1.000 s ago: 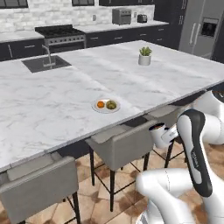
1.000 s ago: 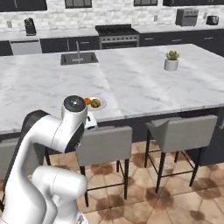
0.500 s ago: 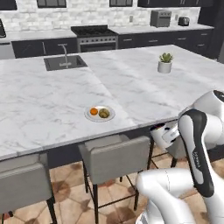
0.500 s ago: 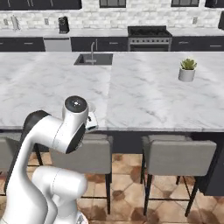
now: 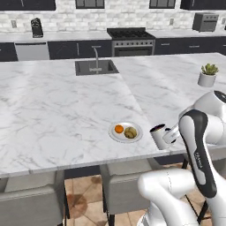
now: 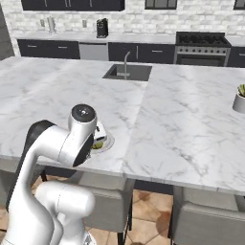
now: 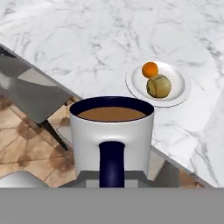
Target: Pick up the brewed coffee from the coffee machine and place it next to the breakfast plate on the dining counter.
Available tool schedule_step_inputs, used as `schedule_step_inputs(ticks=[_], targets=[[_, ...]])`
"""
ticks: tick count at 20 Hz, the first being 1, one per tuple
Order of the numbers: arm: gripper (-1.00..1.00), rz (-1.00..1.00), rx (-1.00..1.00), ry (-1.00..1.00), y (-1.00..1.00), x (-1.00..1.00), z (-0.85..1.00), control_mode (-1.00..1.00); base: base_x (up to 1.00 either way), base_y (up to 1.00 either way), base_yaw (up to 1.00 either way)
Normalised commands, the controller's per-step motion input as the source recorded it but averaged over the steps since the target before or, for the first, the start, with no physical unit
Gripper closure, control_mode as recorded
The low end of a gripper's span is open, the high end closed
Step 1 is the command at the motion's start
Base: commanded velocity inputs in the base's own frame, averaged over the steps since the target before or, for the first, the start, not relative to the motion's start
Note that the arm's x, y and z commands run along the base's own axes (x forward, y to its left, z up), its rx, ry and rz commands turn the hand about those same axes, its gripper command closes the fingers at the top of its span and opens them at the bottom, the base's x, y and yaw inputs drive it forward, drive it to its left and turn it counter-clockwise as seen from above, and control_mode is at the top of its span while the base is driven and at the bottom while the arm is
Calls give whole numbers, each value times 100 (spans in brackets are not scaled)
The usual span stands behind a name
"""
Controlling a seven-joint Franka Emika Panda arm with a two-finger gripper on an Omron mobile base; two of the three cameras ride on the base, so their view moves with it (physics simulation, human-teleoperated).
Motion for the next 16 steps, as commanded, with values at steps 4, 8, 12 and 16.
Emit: schedule_step_inputs(ticks=[4,8,12,16], targets=[[100,40,4,-47,-39,45,0,-100,0,0,0],[100,33,6,-39,-71,31,0,-100,0,0,0],[100,18,2,-8,-49,47,0,-100,0,0,0],[100,7,4,0,-47,68,0,-100,0,0,0]])
